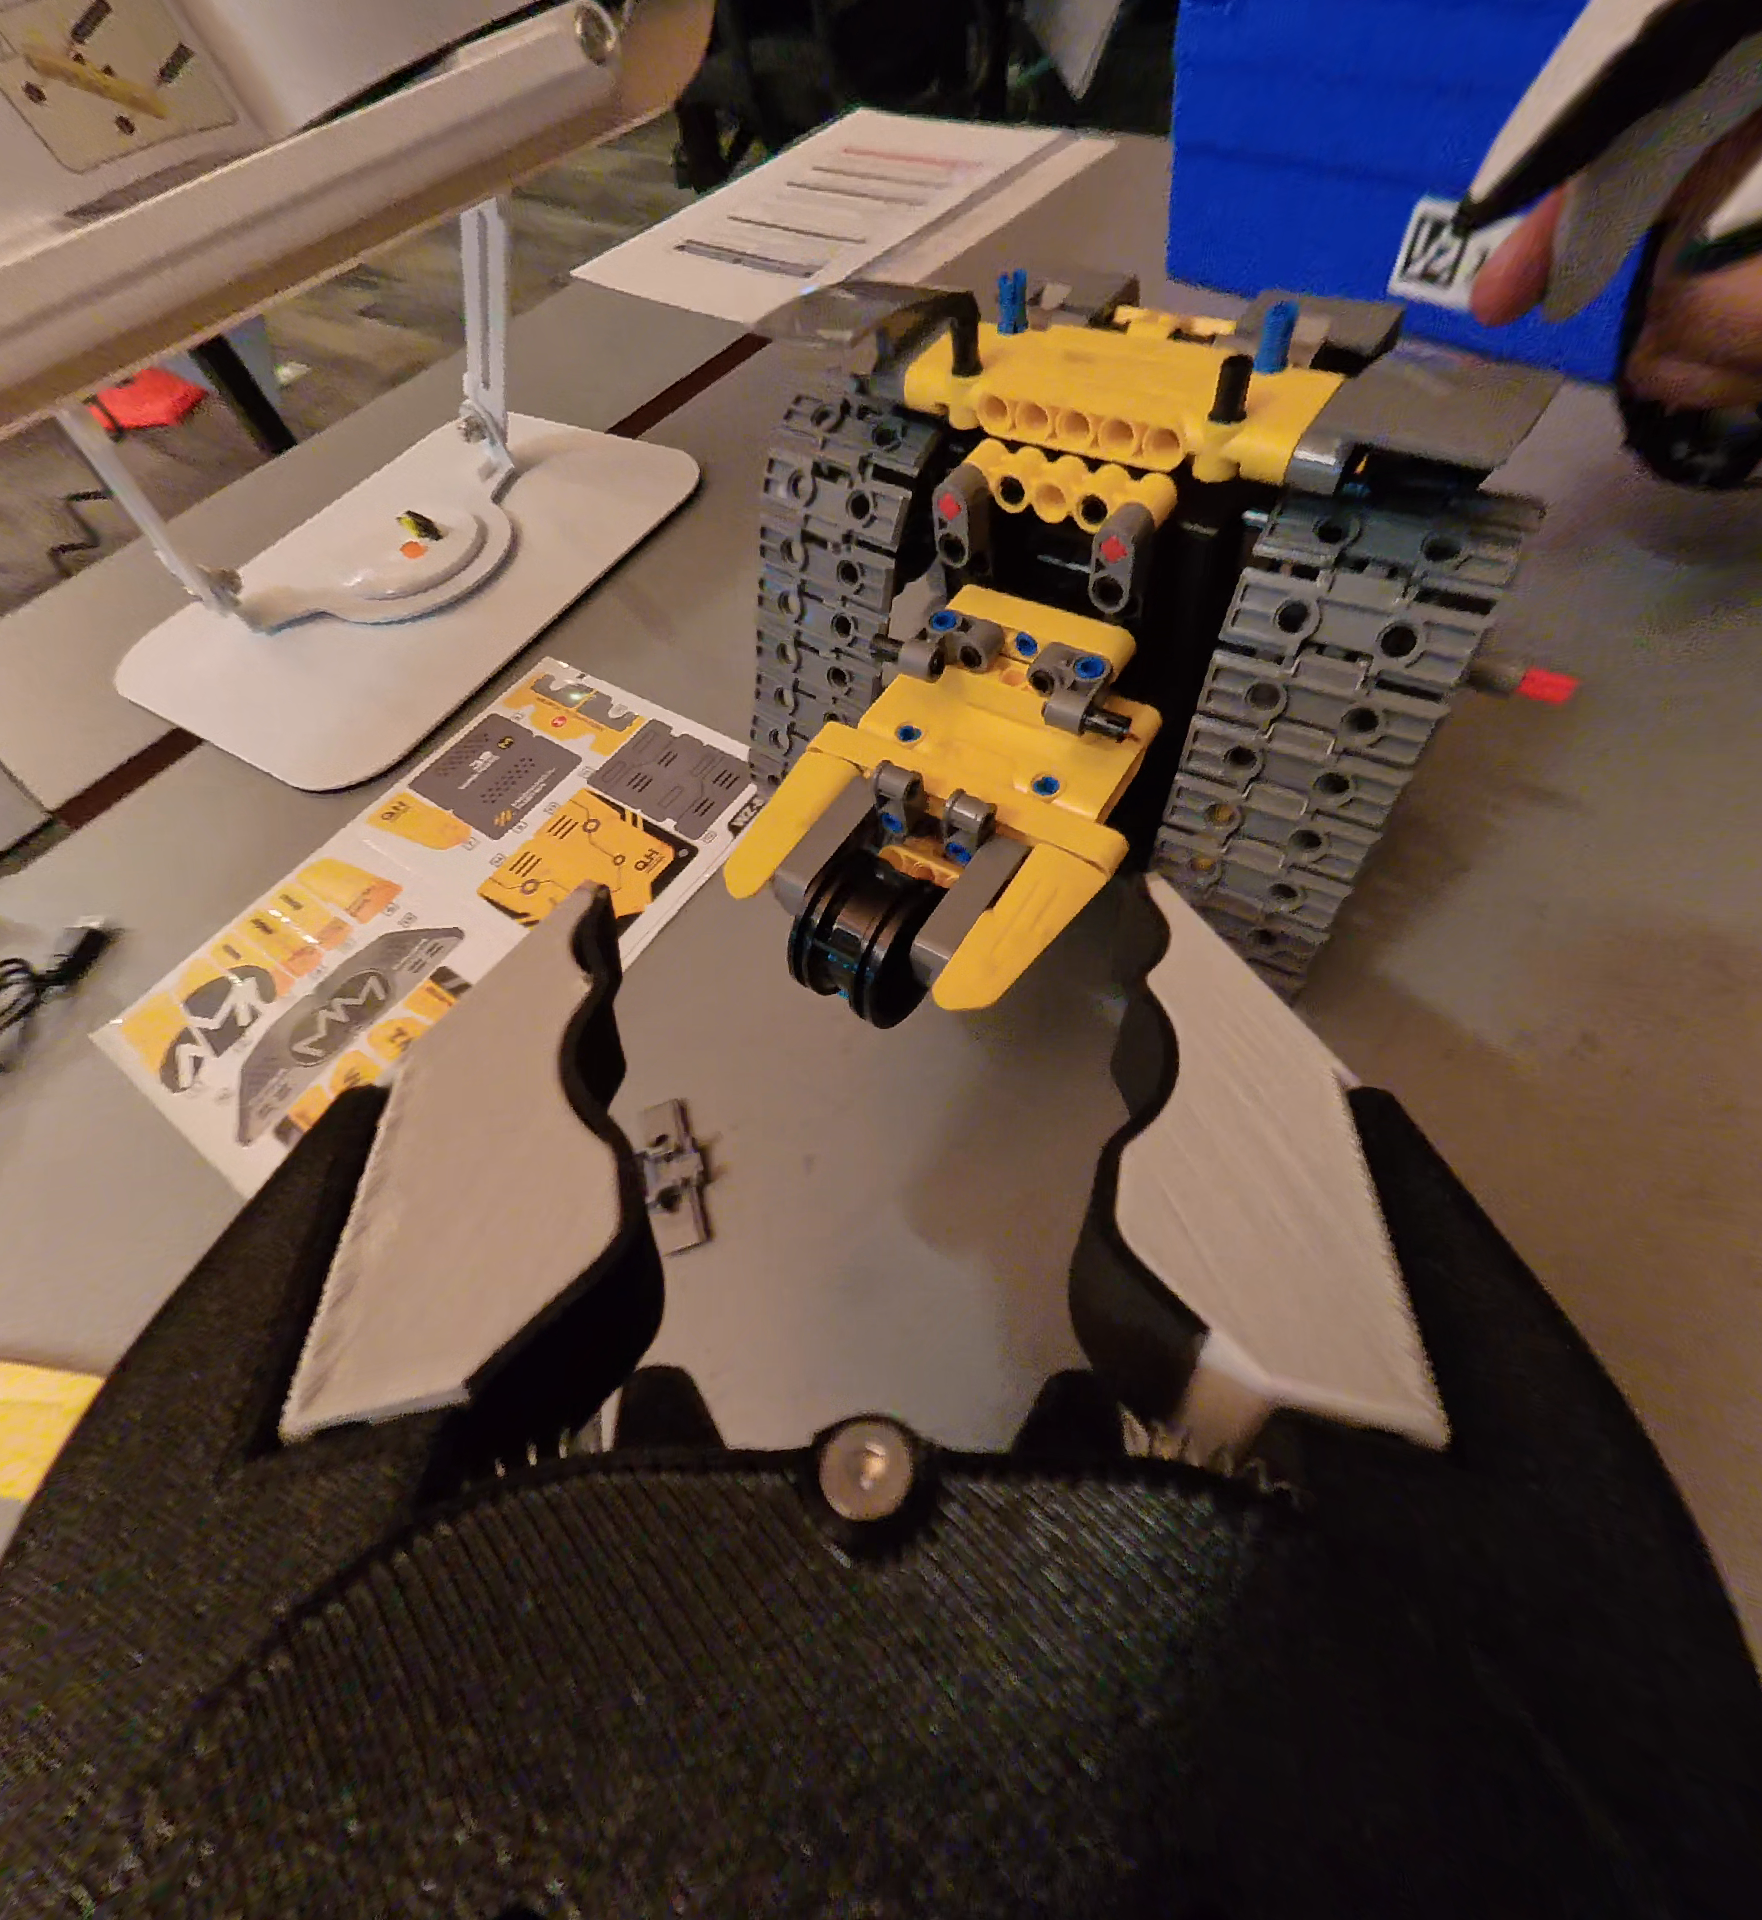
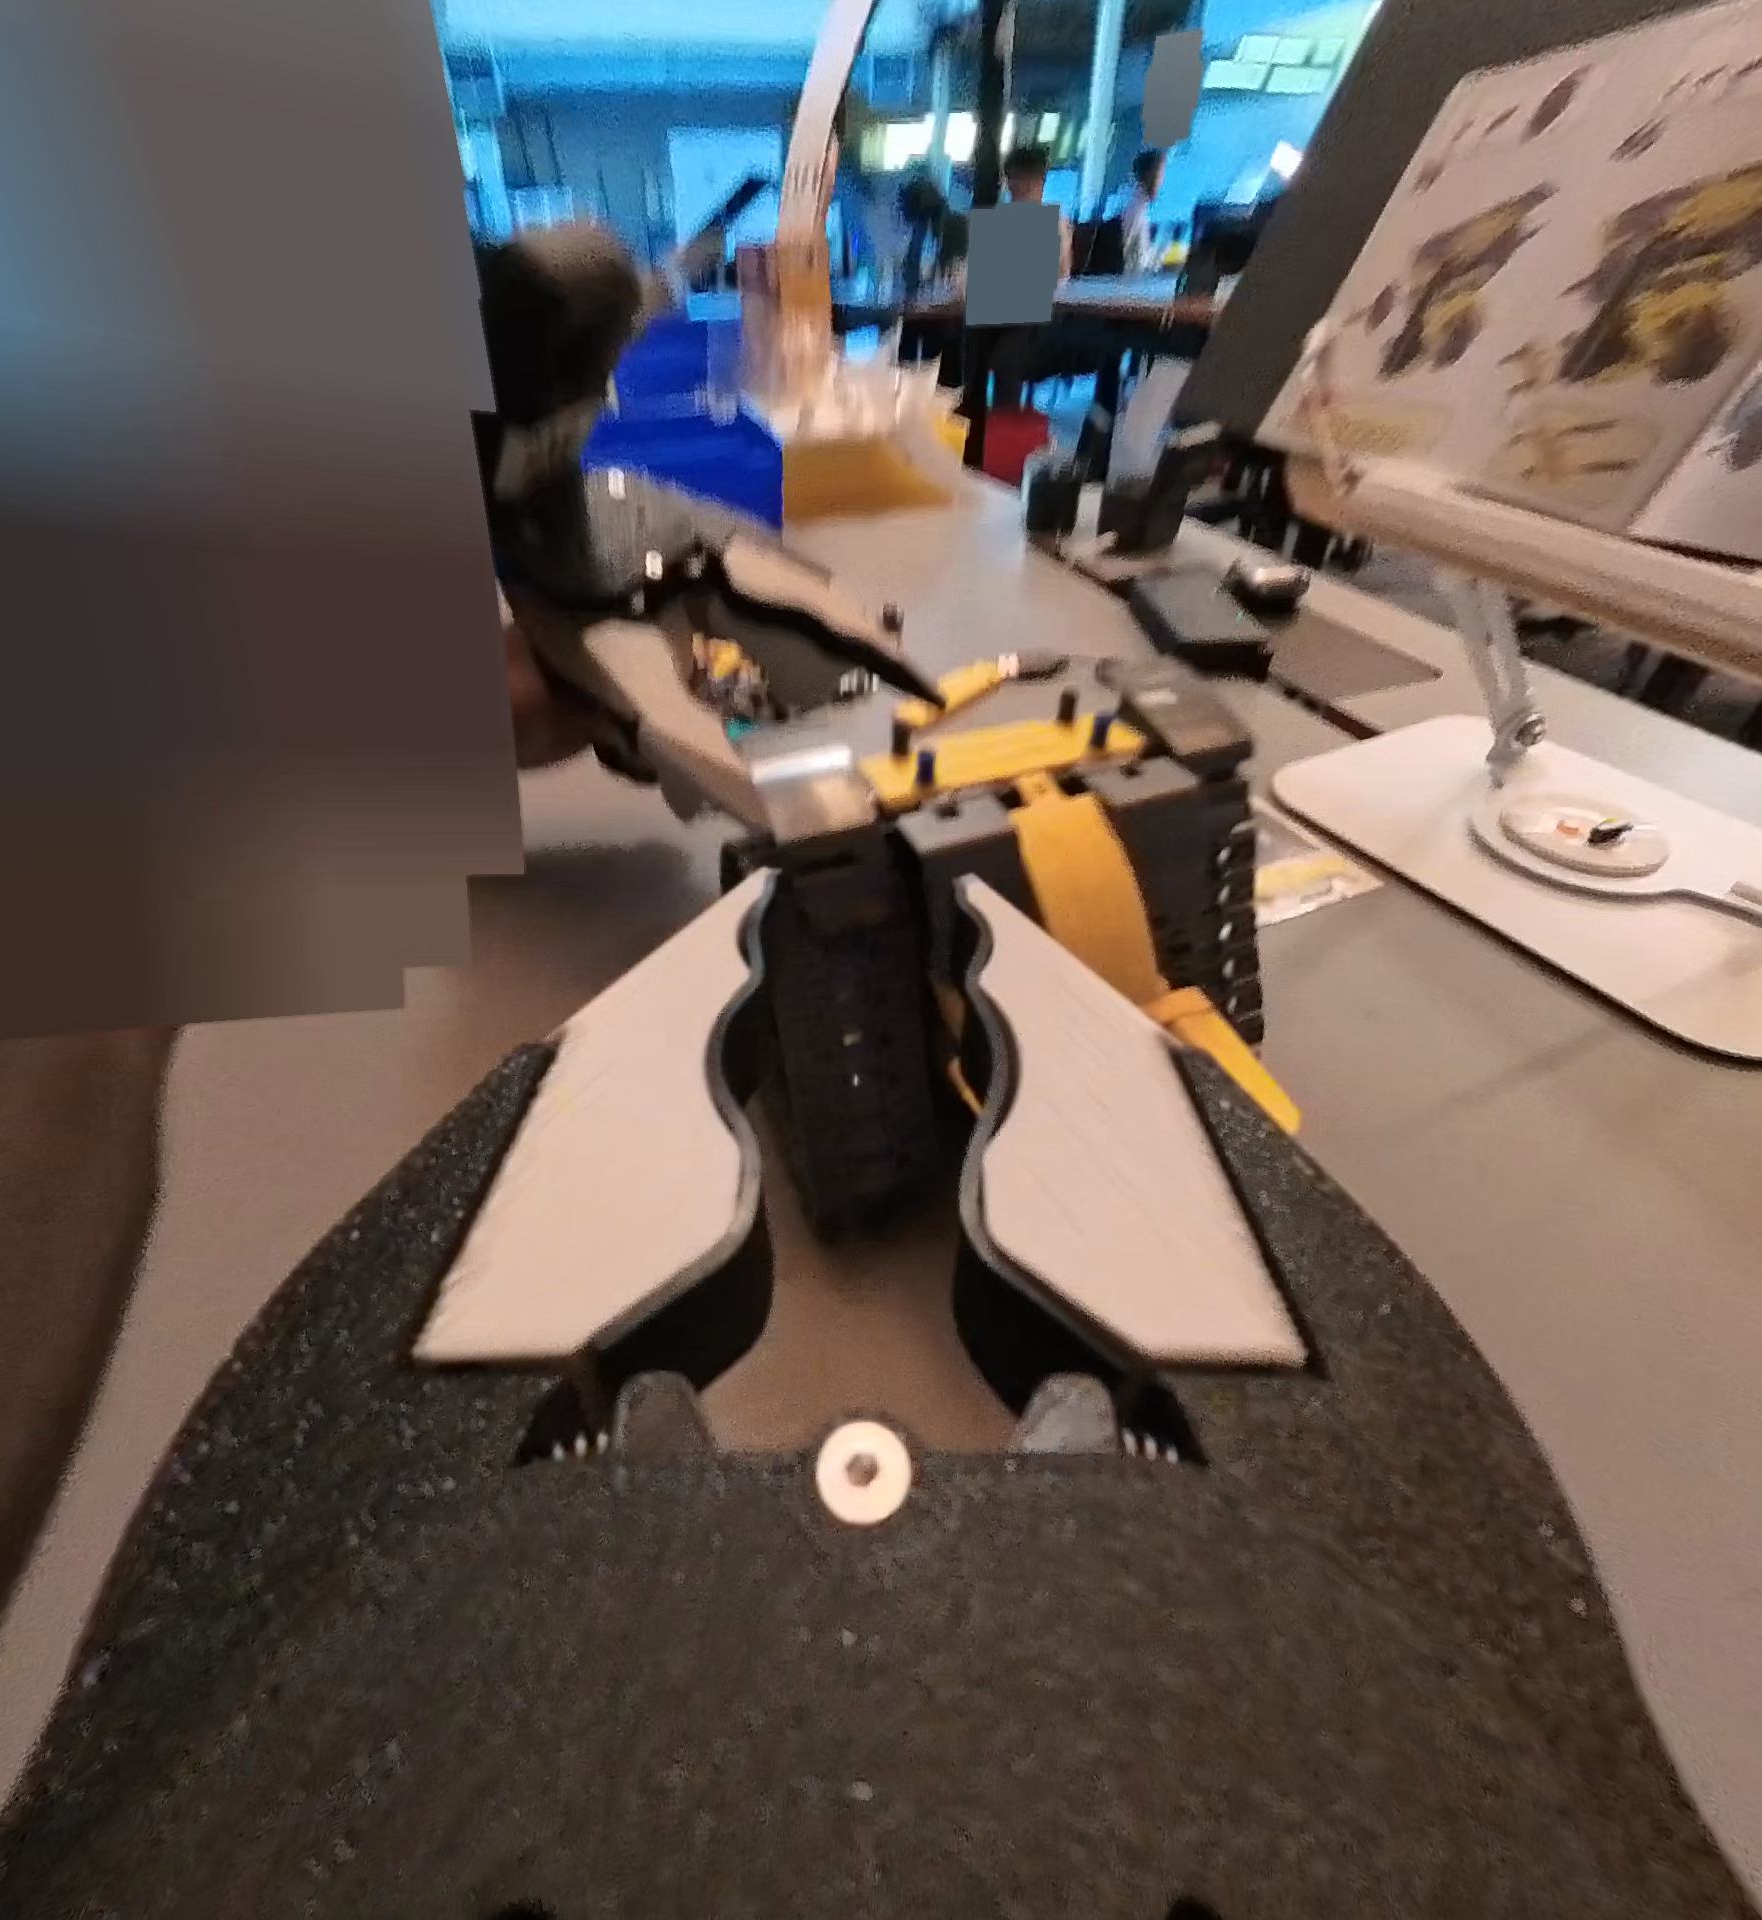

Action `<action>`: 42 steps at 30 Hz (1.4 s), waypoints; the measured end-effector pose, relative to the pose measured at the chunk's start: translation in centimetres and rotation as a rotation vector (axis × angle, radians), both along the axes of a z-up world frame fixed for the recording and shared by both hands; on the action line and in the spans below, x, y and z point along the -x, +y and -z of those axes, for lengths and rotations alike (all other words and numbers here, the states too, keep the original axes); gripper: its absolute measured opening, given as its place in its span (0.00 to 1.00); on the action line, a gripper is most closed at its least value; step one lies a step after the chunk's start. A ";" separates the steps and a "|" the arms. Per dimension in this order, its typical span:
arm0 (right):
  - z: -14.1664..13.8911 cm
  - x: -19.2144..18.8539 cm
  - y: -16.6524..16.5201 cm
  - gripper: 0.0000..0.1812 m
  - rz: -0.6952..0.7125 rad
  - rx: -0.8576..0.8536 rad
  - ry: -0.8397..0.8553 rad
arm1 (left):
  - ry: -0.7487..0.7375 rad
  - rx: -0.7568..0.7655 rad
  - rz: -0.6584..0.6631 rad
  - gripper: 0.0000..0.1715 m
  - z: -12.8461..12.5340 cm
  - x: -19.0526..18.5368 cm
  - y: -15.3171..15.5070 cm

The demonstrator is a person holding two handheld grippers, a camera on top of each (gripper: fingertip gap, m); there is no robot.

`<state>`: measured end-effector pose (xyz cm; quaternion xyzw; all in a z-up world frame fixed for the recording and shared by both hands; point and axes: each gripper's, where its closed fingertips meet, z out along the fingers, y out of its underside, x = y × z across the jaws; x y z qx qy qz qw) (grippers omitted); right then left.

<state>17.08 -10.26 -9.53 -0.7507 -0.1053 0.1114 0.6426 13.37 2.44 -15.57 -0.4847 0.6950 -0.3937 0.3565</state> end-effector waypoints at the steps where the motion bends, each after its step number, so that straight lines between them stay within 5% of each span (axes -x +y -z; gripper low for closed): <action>1: -0.9 -0.6 -0.1 0.17 0.013 -0.043 0.056 | -0.003 0.031 0.007 0.55 -0.1 0.0 -0.1; 6: -2.9 -4.8 -0.5 0.17 0.153 -0.173 0.288 | -0.019 0.154 0.046 0.55 -0.5 0.0 -0.7; 13: -0.1 -7.3 0.3 0.21 0.239 -0.067 0.425 | -0.017 0.222 0.067 0.57 -0.3 -0.2 -0.9; 22: 1.5 -6.9 1.0 0.21 0.315 -0.020 0.171 | 0.023 0.249 0.097 0.58 0.9 -0.2 -1.4; 42: 0.8 -8.2 0.5 0.18 0.391 -0.118 0.058 | 0.041 0.285 0.113 0.58 1.3 -0.1 -1.1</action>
